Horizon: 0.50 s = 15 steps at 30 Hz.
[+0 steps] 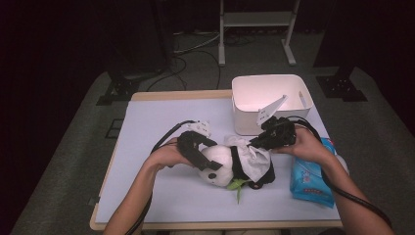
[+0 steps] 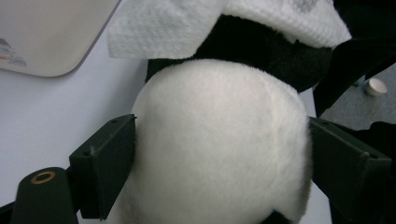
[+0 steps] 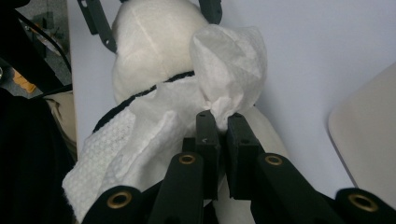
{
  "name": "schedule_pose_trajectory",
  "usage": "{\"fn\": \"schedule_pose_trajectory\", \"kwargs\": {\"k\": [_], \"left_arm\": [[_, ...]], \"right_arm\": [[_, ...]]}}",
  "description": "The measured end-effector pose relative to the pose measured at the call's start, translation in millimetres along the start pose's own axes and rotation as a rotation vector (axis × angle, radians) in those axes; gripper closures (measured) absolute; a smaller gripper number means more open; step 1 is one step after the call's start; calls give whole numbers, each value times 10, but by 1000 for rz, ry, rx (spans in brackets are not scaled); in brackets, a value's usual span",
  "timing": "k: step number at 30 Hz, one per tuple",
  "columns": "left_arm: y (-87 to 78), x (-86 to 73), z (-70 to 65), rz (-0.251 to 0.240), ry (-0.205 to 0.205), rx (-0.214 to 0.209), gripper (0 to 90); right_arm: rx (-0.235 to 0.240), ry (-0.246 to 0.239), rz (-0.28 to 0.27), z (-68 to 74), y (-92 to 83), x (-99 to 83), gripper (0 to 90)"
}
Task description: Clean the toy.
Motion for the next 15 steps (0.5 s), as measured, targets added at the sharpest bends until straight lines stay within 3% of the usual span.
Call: {"fn": "schedule_pose_trajectory", "kwargs": {"k": [10,15], "left_arm": [[-102,24,-10,-29,-44,-22,98],[-59,-5,-62,2,-61,-58,90]], "right_arm": [[32,-16,-11,146,-6,-56,843],[52,-42,-8,256,2,-70,843]]}}
Point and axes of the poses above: each handheld gripper's, and its own axes: y roughly forward along the jaws, x roughly out of its top, z roughly to its left, the point moved 7 cm from there along y, roughly forward along the jaws, and after that the axes turned 4 degrees about y, right-handed, at the moved point
